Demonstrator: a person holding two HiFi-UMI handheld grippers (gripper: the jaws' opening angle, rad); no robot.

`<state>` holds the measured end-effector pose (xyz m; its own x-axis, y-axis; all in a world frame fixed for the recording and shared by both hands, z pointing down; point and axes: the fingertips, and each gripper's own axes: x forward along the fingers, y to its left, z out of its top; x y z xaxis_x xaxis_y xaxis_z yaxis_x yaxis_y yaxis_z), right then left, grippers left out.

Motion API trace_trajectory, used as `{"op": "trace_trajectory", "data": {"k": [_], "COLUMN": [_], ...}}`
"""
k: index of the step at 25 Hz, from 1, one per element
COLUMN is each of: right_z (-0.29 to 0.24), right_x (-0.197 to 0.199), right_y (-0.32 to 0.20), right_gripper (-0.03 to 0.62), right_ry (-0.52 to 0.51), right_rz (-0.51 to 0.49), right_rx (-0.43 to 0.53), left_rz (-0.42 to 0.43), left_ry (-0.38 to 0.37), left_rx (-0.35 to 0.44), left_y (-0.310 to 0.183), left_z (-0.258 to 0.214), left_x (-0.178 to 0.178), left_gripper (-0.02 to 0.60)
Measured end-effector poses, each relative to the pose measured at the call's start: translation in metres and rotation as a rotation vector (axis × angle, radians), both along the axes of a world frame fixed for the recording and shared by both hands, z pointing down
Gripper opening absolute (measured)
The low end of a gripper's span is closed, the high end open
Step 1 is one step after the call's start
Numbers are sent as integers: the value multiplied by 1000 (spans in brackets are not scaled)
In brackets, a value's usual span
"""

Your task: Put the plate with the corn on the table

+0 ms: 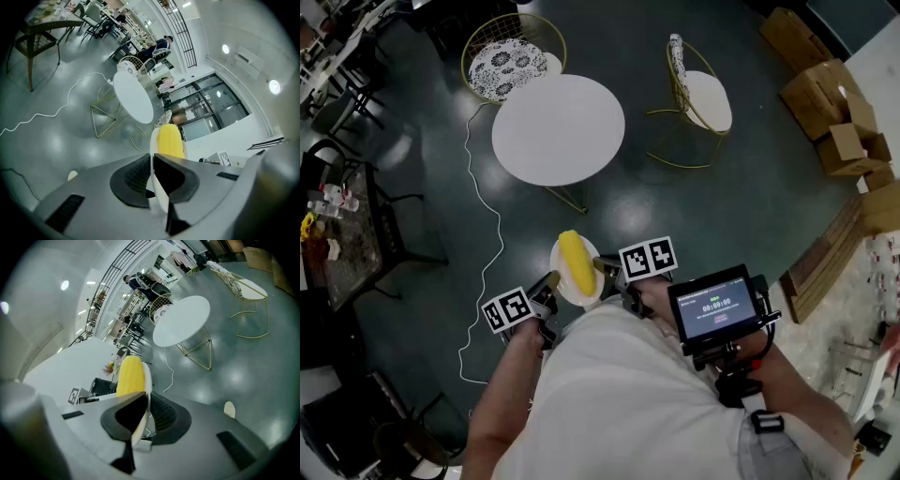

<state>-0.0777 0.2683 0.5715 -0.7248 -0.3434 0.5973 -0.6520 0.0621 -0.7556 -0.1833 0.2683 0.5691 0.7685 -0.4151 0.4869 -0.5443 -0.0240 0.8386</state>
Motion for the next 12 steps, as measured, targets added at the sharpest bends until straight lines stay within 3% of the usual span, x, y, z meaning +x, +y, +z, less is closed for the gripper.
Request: {"op": "trace_trajectory", "data": {"k": [7, 12], "right_z": [3, -26], "right_x": [1, 81], "right_y": [2, 49], "right_gripper": [41, 41], "right_ry": [-21, -42], "right_rz": [-2, -10], "right_rx": [30, 48], "left_rz": [-21, -45], "left_ry": [32, 48], "left_rx": [12, 9], "left_y": [7, 56], "left_z": [6, -17], "left_x": [2, 82], "left_gripper": [29, 29]}}
